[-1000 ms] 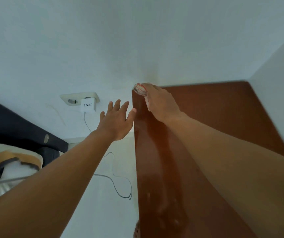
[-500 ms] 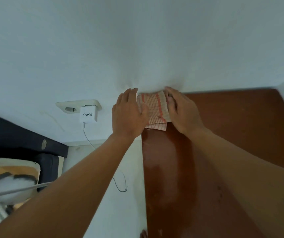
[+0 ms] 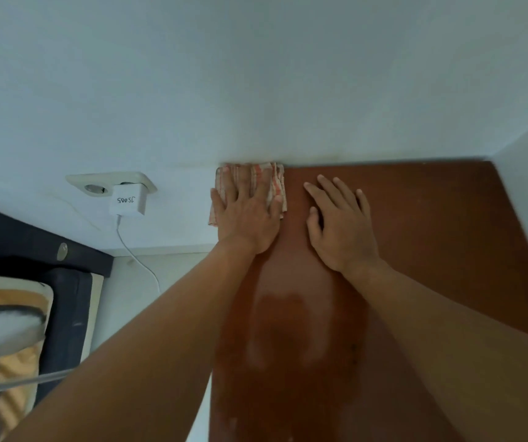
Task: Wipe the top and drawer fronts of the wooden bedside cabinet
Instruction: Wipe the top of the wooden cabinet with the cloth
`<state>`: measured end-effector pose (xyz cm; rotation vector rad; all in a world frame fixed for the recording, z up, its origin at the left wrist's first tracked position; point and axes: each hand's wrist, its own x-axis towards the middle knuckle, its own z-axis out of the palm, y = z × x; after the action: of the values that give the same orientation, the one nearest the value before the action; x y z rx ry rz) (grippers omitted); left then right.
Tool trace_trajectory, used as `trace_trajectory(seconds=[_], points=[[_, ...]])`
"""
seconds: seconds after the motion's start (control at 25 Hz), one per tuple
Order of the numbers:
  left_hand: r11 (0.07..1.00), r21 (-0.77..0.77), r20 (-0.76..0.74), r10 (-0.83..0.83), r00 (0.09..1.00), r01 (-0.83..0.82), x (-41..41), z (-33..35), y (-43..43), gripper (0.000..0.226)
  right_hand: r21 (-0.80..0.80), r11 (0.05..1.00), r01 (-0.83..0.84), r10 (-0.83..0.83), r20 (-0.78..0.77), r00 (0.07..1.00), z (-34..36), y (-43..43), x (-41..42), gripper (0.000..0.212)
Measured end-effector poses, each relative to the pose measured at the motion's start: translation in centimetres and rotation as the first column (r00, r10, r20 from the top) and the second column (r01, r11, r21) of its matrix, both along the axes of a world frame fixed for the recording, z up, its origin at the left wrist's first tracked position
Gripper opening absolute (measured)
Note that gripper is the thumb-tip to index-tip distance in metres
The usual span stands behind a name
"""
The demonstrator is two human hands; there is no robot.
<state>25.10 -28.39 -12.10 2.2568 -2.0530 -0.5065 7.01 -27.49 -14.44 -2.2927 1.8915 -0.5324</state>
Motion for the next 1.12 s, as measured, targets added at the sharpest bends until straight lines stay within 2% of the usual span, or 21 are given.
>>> trace_trajectory(seconds=[0.4,0.6,0.88,1.12], points=[[0.991,-0.094,0.092,0.106,0.990,-0.097,-1.3,-0.5,3.3,0.066,0.020,0.999,-0.032,0.031,0.067,0.997,0.1,-0.2,-0.1,0.050],[0.988,-0.058,0.094,0.150,0.984,-0.145,-2.3,-0.2,8.9,0.065,0.013,0.987,-0.161,0.156,0.173,0.972,0.5,1.0,-0.5,0.041],[0.983,-0.043,0.100,0.179,0.979,-0.176,-3.4,0.1,16.2,0.064,0.029,0.977,-0.212,0.212,0.006,0.977,1.5,14.2,-5.4,0.048],[0.983,-0.071,0.127,0.177,0.976,-0.169,-4.7,-0.3,26.7,0.064,0.193,0.974,-0.114,0.139,-0.117,0.983,2.8,23.3,-7.6,0.055]])
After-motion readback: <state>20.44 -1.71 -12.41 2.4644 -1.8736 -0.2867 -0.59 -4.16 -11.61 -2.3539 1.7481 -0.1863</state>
